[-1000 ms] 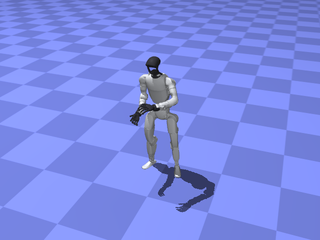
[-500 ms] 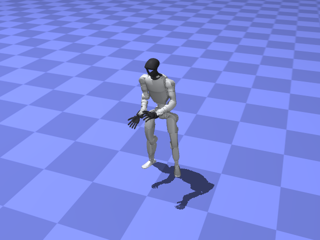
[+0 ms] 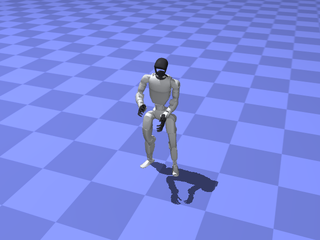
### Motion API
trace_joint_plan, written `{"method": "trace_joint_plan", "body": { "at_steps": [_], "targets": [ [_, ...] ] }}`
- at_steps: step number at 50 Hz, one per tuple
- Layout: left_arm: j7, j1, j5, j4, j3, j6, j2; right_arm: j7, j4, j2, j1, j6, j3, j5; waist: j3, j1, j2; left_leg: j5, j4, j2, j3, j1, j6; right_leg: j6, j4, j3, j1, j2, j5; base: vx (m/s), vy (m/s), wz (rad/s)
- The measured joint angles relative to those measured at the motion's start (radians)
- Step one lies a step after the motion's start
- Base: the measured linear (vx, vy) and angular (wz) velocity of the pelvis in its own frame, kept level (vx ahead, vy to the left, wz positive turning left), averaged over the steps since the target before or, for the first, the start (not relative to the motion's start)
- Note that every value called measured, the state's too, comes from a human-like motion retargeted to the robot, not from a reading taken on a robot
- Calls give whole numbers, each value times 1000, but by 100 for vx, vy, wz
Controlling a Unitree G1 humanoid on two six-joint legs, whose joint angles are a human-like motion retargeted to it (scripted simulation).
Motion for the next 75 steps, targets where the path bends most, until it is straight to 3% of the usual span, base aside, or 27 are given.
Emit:
{"method": "trace_joint_plan", "body": {
  "at_steps": [4, 7, 10, 13, 15, 18, 20, 22, 23, 25, 27, 28, 30, 32, 33, 35, 37, 40, 43, 47, 53, 55, 60, 63, 67, 72, 75],
  "targets": [
    [9, 60, 46, -292, 59, -55, 16, 47, -192, -138, -166, -12, 42, -211, -29, 9, -34, -26, 34, 5, -25, 19, 14, -27, 48, -17, 28, -7, -39, 14, -1, 30],
    [52, -18, 59, -483, 90, -54, 21, 37, -287, -192, -308, 7, 51, -265, -46, 28, -53, -39, 49, 10, -32, 41, 18, -39, 65, -22, 54, -8, -58, 12, -3, 9],
    [114, -162, -79, -666, 68, 35, -26, -6, -350, -208, -456, 101, 29, -263, -67, 57, -65, -46, 53, 10, -21, 60, 24, -43, 59, -13, 72, -10, -61, 11, -1, -19],
    [247, -380, 68, -784, 135, 129, -30, -53, -384, -194, -599, 159, -13, -284, -111, 68, -64, -49, 48, 10, 2, 74, 22, -40, 49, 8, 74, -9, -58, 11, 0, -37],
    [358, -542, 43, -906, 155, 125, -62, -98, -389, -159, -706, 194, -40, -248, -137, 56, -56, -49, 42, 10, 20, 83, 21, -39, 43, 24, 72, -9, -52, 10, 2, -45],
    [454, -808, 337, -882, 221, 294, 84, -112, -334, -111, -871, 215, -54, -203, -199, 15, -24, -44, 28, 10, 55, 83, 17, -37, 43, 61, 43, -8, -41, 8, 4, -55],
    [246, -970, 473, -813, 199, 390, 224, -31, -273, -75, -967, 246, -40, -146, -243, -22, 7, -40, 22, 11, 79, 78, 18, -36, 45, 87, 17, -7, -30, 6, 6, -62],
    [306, -1131, 520, -737, 142, 501, 393, -51, -215, -33, -1065, 279, -34, -78, -274, -60, 39, -31, 12, 9, 112, 70, 19, -29, 47, 116, -17, -6, -14, 4, 7, -75],
    [412, -1239, 612, -661, 112, 590, 506, -97, -179, -24, -1122, 276, -31, -62, -282, -76, 60, -25, 7, 9, 128, 65, 18, -26, 47, 130, -34, -5, -5, 1, 8, -77],
    [469, -1456, 640, -504, -20, 586, 657, -140, -90, -40, -1235, 258, 1, -28, -295, -84, 111, -14, -1, 10, 158, 54, 17, -17, 45, 154, -67, -1, 19, -2, 9, -76],
    [505, -1762, 596, -208, -283, 564, 745, -219, 82, -57, -1402, 254, 68, -22, -284, -86, 149, -3, -6, 10, 190, 44, 17, -6, 40, 174, -97, 2, 46, -4, 9, -74],
    [506, -1933, 547, -5, -456, 538, 746, -265, 204, -62, -1497, 253, 112, -8, -275, -87, 163, 2, -9, 9, 203, 40, 16, 1, 36, 181, -109, 4, 60, -5, 9, -66],
    [353, -2197, 401, 450, -797, 482, 664, -299, 498, -49, -1681, 265, 219, 95, -261, -90, 185, 16, -14, 7, 225, 31, 16, 16, 25, 189, -128, 5, 91, -6, 8, -51],
    [-59, -2298, 273, 832, -1003, 473, 531, -159, 792, -26, -1820, 305, 324, 312, -243, -76, 206, 30, -14, 5, 236, 24, 18, 28, 12, 189, -135, 5, 122, -5, 8, -30],
    [-277, -2297, 238, 949, -1011, 475, 490, -47, 911, -17, -1849, 331, 379, 419, -249, -57, 226, 38, -13, 5, 238, 21, 17, 33, 5, 188, -136, 5, 137, -3, 8, -16],
    [-545, -2302, 191, 1039, -1014, 512, 454, 144, 1038, -16, -1872, 389, 440, 570, -256, -52, 246, 50, -9, 5, 237, 17, 13, 38, -6, 182, -133, 4, 163, -1, 7, -1],
    [-518, -2303, 217, 975, -1014, 510, 476, 173, 1014, -59, -1852, 371, 498, 599, -258, -56, 257, 56, -2, 4, 231, 15, 7, 40, -15, 174, -124, 0, 178, 1, 7, 16],
    [-310, -2243, 372, 854, -1014, 449, 555, 51, 833, -173, -1771, 266, 579, 488, -261, -39, 302, 53, 17, 4, 220, 17, -2, 44, -22, 157, -103, -7, 181, 2, 5, 22],
    [-292, -2195, 418, 834, -1014, 453, 601, 29, 667, -243, -1685, 241, 506, 418, -241, -58, 320, 39, 40, 3, 213, 24, -1, 37, -11, 143, -86, -17, 157, 0, 1, 7],
    [-305, -2131, 342, 813, -1014, 457, 641, 41, 505, -272, -1524, 228, 338, 398, -222, -109, 293, 23, 57, -1, 214, 35, 6, 23, 6, 140, -75, -26, 122, 0, 0, 0],
    [-193, -1999, 250, 662, -1014, 398, 724, 4, 366, -268, -1309, 192, 172, 318, -180, -163, 202, 9, 46, -12, 223, 53, 28, 7, -2, 143, -64, -31, 93, -4, -4, -7],
    [-200, -1913, 180, 572, -922, 371, 757, 38, 321, -255, -1228, 196, 100, 304, -165, -176, 172, 4, 40, -15, 221, 57, 32, 0, -7, 137, -58, -30, 84, -8, -7, 5],
    [-173, -1433, -68, 254, -433, 293, 761, 75, 194, -213, -945, 227, -68, 243, -137, -182, 133, -4, 23, -14, 195, 60, 26, -16, -13, 113, -42, -23, 68, -10, -7, 24],
    [-163, -1094, -248, 92, -132, 238, 613, 68, 143, -165, -761, 228, -164, 266, -95, -169, 121, -5, 14, -10, 172, 60, 24, -32, -9, 99, -35, -17, 60, -11, -6, 34],
    [-231, -697, -603, -23, 162, 151, 307, 55, 112, -45, -496, 193, -270, 418, -54, -150, 102, -3, 3, -5, 148, 53, 22, -45, 3, 83, -39, -10, 44, -10, -7, 28],
    [-252, -369, -965, -11, 345, 53, 0, 2, 141, 103, -250, 120, -333, 620, 6, -112, 77, -1, -14, 0, 138, 49, 25, -47, 20, 76, -50, -3, 20, -7, -7, 9],
    [-249, -211, -1155, -26, 419, -5, -121, 5, 157, 195, -134, 32, -363, 888, 32, -80, 74, 0, -18, 5, 139, 49, 30, -44, 27, 78, -57, 3, 10, -4, -7, -2]
  ]
}}
